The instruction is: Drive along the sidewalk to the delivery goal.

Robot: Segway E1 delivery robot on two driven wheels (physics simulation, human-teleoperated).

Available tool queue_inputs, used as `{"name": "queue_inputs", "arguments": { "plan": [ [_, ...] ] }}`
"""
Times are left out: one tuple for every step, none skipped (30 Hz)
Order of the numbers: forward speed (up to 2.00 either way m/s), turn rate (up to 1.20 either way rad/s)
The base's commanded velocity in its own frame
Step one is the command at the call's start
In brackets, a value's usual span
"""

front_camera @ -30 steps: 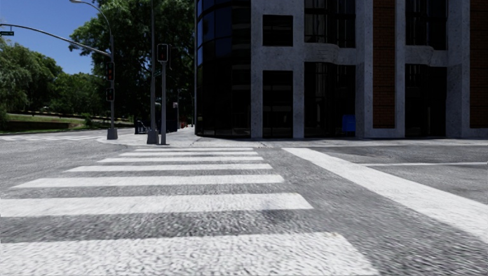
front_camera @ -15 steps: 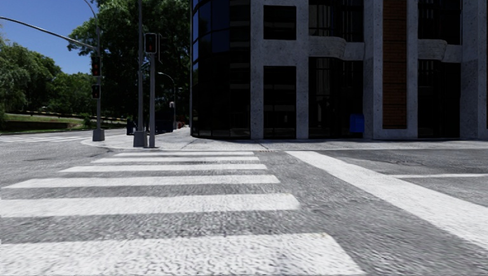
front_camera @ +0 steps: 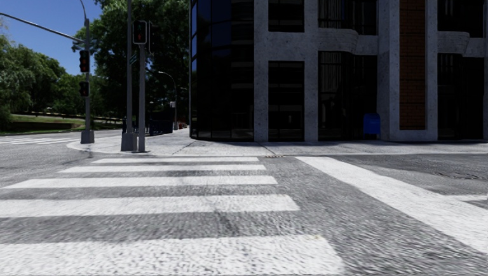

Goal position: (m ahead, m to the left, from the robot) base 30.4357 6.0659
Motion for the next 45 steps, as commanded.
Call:
{"name": "queue_inputs", "arguments": {
  "plan": [
    [2.00,0.25],
    [2.00,0.25],
    [2.00,0.17],
    [2.00,0.06],
    [2.00,0.02],
    [2.00,0.01],
    [2.00,0.01],
    [2.00,0.00],
    [2.00,0.00],
    [2.00,0.00],
    [2.00,0.00],
    [2.00,0.00],
    [2.00,0.00],
    [2.00,0.00],
    [2.00,0.00],
    [2.00,0.00],
    [2.00,0.00],
    [2.00,0.00],
    [2.00,0.00],
    [2.00,0.00],
    [2.00,0.00],
    [2.00,0.00],
    [2.00,0.08],
    [2.00,0.20],
    [2.00,0.46],
    [2.00,0.63],
    [2.00,0.68],
    [2.00,0.69],
    [2.00,0.70],
    [2.00,0.70],
    [2.00,0.70],
    [2.00,0.68],
    [2.00,0.50],
    [2.00,0.50],
    [2.00,0.37],
    [2.00,0.31],
    [2.00,0.17],
    [2.00,0.17],
    [2.00,0.05],
    [2.00,0.02],
    [2.00,0.01],
    [2.00,0.01],
    [2.00,0.00],
    [2.00,0.00],
    [2.00,0.00]
  ]
}}
